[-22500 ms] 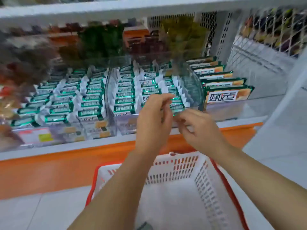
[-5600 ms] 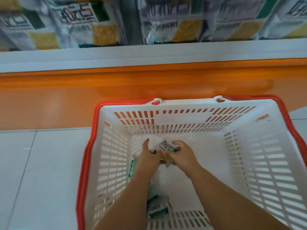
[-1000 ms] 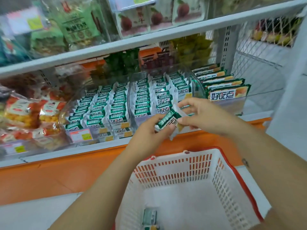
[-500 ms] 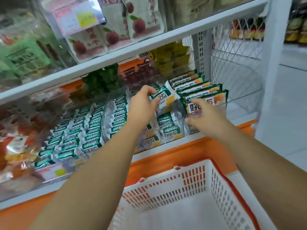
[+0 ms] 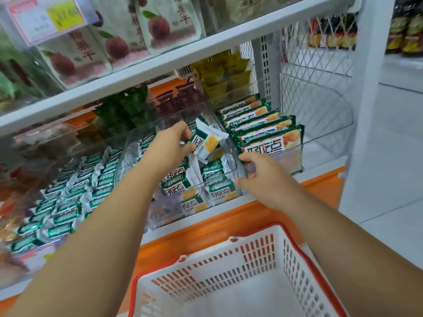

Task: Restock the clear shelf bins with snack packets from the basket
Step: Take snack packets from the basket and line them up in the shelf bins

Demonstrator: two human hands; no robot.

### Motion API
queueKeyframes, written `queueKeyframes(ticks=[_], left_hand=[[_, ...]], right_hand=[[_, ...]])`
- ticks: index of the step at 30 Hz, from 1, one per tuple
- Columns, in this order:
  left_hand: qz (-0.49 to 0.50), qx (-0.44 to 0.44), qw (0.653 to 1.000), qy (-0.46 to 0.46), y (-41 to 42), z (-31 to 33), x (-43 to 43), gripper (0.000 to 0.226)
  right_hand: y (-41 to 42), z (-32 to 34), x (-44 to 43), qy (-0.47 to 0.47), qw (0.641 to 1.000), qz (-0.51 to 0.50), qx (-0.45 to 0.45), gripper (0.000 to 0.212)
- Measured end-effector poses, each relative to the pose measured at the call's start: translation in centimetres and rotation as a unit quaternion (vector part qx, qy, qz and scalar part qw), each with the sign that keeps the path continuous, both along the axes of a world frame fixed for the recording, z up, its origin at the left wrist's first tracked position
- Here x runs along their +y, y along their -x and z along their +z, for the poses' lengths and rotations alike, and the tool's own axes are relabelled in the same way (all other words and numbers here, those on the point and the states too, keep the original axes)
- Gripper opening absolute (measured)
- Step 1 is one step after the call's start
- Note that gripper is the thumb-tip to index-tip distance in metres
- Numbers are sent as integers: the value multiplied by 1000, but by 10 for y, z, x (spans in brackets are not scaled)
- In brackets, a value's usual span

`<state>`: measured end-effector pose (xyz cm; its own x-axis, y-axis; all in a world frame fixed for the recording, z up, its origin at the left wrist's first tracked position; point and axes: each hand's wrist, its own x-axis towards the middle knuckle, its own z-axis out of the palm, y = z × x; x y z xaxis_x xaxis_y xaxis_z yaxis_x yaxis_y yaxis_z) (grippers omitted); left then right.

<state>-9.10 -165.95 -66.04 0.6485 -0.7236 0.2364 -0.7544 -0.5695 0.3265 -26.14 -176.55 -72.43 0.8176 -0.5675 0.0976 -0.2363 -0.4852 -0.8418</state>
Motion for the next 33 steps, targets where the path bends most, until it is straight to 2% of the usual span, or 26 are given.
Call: queueKeyframes(ticks=[7, 11, 16, 20, 25, 27, 29, 31, 33], left_hand=[[-10, -21, 1000, -13, 10, 14, 7, 14], [1, -5, 999, -45, 5, -7, -7, 10], [44, 4, 999, -21, -3, -31, -27, 8], [81, -24, 992, -97, -7, -28, -35, 10], [96, -19, 988, -123, 0, -18, -29, 20], [85, -43, 995, -35, 9, -18, -14, 25], [38, -52, 989, 130, 25, -25, 16, 16], [19, -49, 961, 271, 49, -46, 56, 14], [51, -39, 937, 344, 69, -80, 95, 19]], right_hand=[[6, -3, -2, 10, 1000, 22, 10, 51], [6, -3, -1, 16, 1000, 22, 6, 47], [5, -6, 0, 30, 999, 24, 7, 45], [4, -7, 0, 31, 999, 15, 8, 43], [4, -5, 19, 74, 997, -20, -25, 38], [6, -4, 30, 98, 994, -18, -45, 33], [7, -9, 42, 112, 993, 5, -44, 28], [4, -20, 58, 100, 994, 37, -25, 25], [0, -37, 75, 77, 995, 65, 7, 24]])
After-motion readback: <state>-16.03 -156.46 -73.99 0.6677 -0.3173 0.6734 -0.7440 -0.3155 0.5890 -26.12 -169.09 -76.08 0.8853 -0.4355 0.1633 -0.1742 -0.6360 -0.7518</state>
